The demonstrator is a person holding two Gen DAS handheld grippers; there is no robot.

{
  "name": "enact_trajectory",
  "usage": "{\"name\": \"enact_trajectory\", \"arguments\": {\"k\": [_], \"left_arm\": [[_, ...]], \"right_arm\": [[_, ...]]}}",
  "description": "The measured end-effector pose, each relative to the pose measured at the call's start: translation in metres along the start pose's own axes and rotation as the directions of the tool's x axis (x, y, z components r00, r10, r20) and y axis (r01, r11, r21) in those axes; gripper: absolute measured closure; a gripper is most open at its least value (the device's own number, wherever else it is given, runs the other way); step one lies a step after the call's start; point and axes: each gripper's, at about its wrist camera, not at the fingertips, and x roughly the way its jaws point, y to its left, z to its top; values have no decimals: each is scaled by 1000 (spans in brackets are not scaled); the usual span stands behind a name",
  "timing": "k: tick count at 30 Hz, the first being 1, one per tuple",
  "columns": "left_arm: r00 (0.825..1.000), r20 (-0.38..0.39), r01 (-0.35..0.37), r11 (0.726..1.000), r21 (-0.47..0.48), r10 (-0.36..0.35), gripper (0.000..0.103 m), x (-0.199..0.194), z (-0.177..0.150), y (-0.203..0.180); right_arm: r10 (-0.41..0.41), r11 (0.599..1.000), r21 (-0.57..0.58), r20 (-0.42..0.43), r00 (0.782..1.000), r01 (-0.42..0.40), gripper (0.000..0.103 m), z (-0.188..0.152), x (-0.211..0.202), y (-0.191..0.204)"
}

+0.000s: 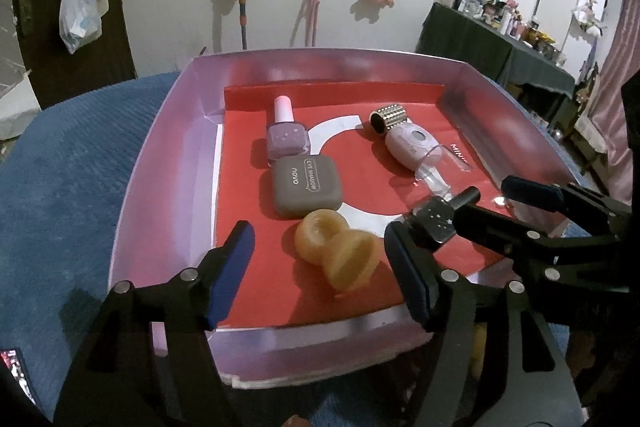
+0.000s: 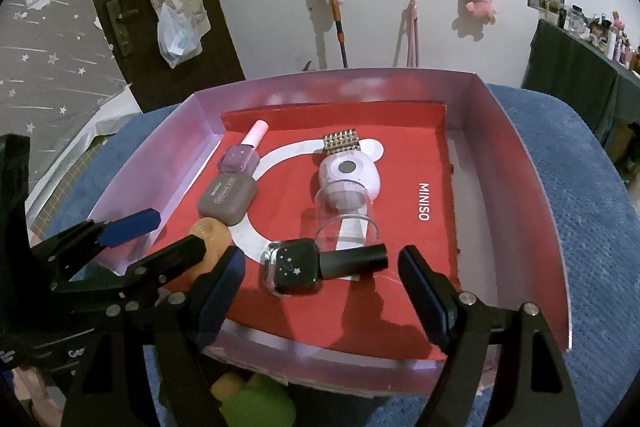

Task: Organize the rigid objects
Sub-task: 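Withdraw both tools from the box toward the glitter bottle and green toy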

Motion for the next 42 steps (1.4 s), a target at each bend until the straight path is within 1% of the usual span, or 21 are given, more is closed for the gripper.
{"name": "enact_trajectory", "arguments": {"k": [6,10,13,17,19,21,24,26,32,35,38,42], "left_arm": [[1000,28,-7,1000,2,7,32,-16,-4,-3],[999,46,-16,1000,0,16,23,-27,-9,-5],[998,56,-7,1000,-3,8,22,-35,-13,-6],[997,78,-15,1000,1,15,18,-46,-16,-9],[996,91,-25,1000,-1,25,9,-51,-18,-9],[994,101,-28,1000,-9,29,4,-56,-20,-7],[994,109,-11,1000,-14,13,3,-62,-24,-7],[994,111,-16,1000,-8,17,0,-65,-26,-8],[991,130,-26,1000,9,25,0,-74,-35,-15],[989,144,-26,999,18,23,0,-80,-39,-17],[989,146,-12,1000,15,9,0,-84,-43,-18],[989,149,-15,1000,16,12,0,-87,-50,-20]], "right_arm": [[9,1000,1,20,1000,-9,18,-3,-14,1],[23,1000,5,34,999,-24,16,-6,-24,3],[33,999,8,46,998,-34,10,-8,-32,3],[50,999,8,61,997,-51,7,-12,-43,5],[57,998,7,67,996,-58,3,-14,-47,6],[63,998,4,79,995,-64,0,-16,-53,7],[73,997,4,91,993,-74,0,-19,-61,8],[78,997,2,95,992,-79,0,-21,-64,9],[100,995,-9,114,988,-100,0,-28,-76,15],[107,994,-11,132,985,-107,0,-31,-84,16],[117,993,-11,160,980,-116,0,-35,-93,17],[119,993,-18,193,974,-118,0,-40,-102,19]]}}
